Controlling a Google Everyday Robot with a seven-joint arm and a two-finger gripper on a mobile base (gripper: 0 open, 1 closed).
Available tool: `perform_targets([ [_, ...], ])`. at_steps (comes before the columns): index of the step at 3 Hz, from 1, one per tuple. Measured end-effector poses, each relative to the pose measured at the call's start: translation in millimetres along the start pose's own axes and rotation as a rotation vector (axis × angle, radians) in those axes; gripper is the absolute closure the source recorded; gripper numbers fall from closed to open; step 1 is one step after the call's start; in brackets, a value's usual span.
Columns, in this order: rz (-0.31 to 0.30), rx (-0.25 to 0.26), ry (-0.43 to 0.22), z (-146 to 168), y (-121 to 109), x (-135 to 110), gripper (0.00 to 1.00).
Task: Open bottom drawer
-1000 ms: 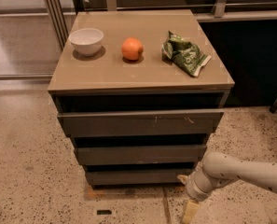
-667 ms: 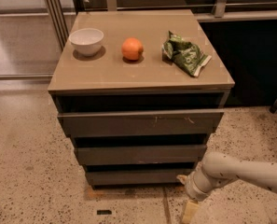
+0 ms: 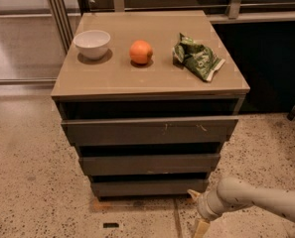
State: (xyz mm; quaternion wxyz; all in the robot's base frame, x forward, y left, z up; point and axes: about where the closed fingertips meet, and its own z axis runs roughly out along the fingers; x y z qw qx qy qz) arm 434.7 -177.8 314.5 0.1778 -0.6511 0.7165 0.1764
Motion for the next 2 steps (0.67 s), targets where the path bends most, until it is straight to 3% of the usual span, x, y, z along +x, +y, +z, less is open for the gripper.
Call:
perform_targets([
  [2, -0.143, 0.046, -0.115, 70, -45, 3, 0.0],
])
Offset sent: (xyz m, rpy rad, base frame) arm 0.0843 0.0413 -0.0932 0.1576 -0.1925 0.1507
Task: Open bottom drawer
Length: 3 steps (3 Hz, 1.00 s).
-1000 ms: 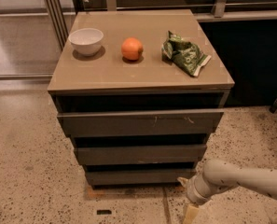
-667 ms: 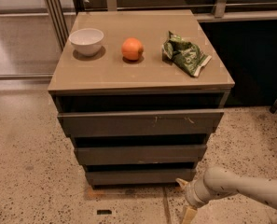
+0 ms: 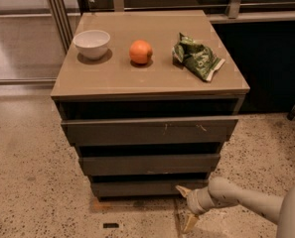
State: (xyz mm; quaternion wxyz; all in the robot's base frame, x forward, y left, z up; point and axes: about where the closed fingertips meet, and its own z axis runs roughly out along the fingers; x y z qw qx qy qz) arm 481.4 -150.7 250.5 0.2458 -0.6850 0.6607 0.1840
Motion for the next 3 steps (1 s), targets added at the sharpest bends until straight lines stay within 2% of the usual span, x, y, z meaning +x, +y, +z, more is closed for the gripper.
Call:
perform_targets([
  [2, -0.009, 0.018, 0.01, 3.1, -2.0, 4.5, 0.0],
  [3, -0.036, 0.063, 0.059, 5.0, -1.2, 11.7, 0.0],
])
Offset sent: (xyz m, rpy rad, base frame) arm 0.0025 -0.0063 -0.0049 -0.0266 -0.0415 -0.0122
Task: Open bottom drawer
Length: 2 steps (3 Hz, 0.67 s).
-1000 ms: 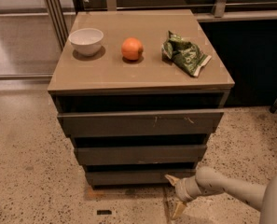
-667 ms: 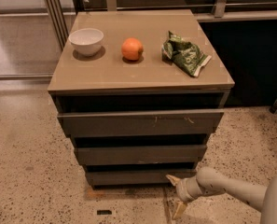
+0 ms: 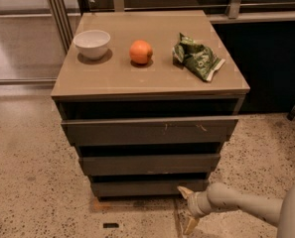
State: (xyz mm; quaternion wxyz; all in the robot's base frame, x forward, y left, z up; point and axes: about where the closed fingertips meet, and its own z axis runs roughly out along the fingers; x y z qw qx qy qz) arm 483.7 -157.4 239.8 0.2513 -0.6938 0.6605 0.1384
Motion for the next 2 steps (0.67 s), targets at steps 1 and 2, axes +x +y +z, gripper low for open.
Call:
perform_targets([
  [1, -0.03, 0.062, 0.044, 6, -17, 9, 0.0],
  [2, -0.046, 0.1, 0.074, 12, -39, 19, 0.0],
])
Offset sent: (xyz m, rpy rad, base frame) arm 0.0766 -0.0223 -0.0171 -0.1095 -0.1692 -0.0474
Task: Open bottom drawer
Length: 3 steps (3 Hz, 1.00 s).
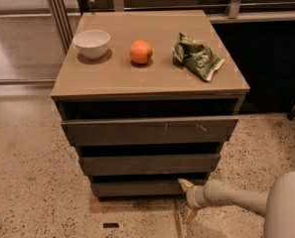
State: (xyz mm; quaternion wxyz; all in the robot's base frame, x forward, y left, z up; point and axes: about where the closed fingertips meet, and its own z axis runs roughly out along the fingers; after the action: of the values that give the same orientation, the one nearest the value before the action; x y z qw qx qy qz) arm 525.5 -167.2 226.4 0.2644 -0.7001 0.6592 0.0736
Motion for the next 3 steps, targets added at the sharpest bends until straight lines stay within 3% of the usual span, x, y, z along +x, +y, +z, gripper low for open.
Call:
perform_targets([
  [1, -0.004, 0.023, 0.021, 5, -18, 10, 0.0],
  [3, 0.073, 0.015, 0.053, 28, -49, 47, 0.0],
])
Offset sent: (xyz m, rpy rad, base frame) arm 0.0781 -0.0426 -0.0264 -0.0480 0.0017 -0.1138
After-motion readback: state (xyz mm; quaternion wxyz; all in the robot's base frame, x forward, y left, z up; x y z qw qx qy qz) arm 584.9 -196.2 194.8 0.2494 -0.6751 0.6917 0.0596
